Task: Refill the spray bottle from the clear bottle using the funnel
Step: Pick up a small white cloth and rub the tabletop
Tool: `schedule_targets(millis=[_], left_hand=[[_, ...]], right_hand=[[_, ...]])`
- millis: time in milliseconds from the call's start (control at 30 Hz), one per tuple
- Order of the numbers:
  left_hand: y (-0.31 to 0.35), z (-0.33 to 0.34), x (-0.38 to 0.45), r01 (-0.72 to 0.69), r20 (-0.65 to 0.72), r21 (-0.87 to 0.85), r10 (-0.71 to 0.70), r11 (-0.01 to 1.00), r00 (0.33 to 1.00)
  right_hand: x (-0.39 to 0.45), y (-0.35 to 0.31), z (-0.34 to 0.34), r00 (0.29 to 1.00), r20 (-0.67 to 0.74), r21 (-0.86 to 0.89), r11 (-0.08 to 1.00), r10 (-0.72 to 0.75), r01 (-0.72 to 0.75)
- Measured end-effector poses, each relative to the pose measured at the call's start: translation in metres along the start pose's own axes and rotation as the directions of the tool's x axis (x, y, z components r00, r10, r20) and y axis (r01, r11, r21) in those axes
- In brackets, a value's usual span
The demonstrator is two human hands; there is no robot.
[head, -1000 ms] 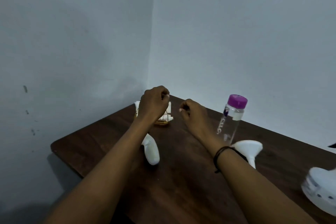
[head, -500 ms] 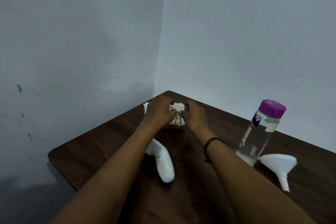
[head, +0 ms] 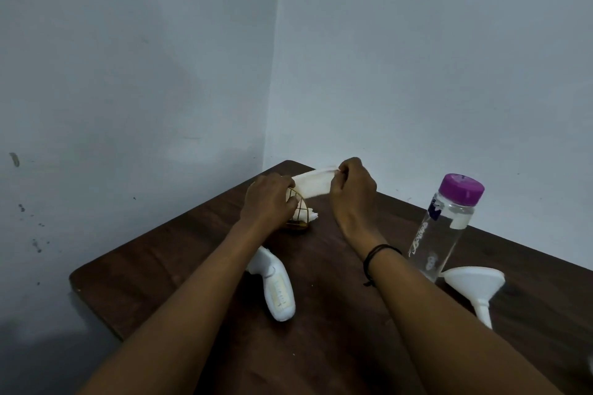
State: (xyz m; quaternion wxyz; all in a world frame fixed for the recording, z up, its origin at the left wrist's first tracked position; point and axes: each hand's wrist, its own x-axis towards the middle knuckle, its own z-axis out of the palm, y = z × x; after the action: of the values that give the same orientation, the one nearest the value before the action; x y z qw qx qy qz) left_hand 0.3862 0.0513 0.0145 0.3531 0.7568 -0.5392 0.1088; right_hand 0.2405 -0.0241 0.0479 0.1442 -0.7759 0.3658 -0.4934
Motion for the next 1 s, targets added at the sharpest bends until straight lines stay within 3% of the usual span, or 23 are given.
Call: schedule_targets(millis=[200,400,467,567,700,900,1000], left_hand=[[0.024,-0.008,-0.009,-0.041,-0.17,-0.119,0.021,0.992,0.985],[0.083,-0.015,-0.023,-0.264,-0.252,-0.36,0.179,0.895,0.951],[0.11,-0.017,-0.034,-0.312,-0.231,-0.424,0.231,0.85,0.945],[0.148,-0.009,-0.051,-0.473,-0.249,-0.434,0.402,0.767,0.881],[0.195,0.019,-0.08,-0.516,-0.106,-0.458,0.532,0.724,0.84],[0.256,0.058,-0.116,-0.585,0.046,-0.475,0.682,0.658,0.73],[0.264,0.077,-0.124,-0.564,0.141,-0.436,0.672,0.701,0.727]], right_hand=[[-0.014,-0.023,-0.054,0.941,-0.245,0.002,0.97,-0.234,0.242],[-0.057,-0.017,-0.138,0.872,-0.323,-0.023,0.924,-0.368,0.382],[-0.078,-0.006,-0.172,0.861,-0.293,-0.043,0.905,-0.415,0.422],[-0.112,0.021,-0.225,0.849,-0.245,-0.088,0.883,-0.468,0.461],[-0.156,0.061,-0.291,0.84,-0.171,-0.176,0.855,-0.515,0.488],[-0.214,0.109,-0.346,0.855,0.107,-0.291,0.807,-0.507,0.514],[-0.23,0.121,-0.354,0.85,0.272,-0.26,0.816,-0.451,0.516]])
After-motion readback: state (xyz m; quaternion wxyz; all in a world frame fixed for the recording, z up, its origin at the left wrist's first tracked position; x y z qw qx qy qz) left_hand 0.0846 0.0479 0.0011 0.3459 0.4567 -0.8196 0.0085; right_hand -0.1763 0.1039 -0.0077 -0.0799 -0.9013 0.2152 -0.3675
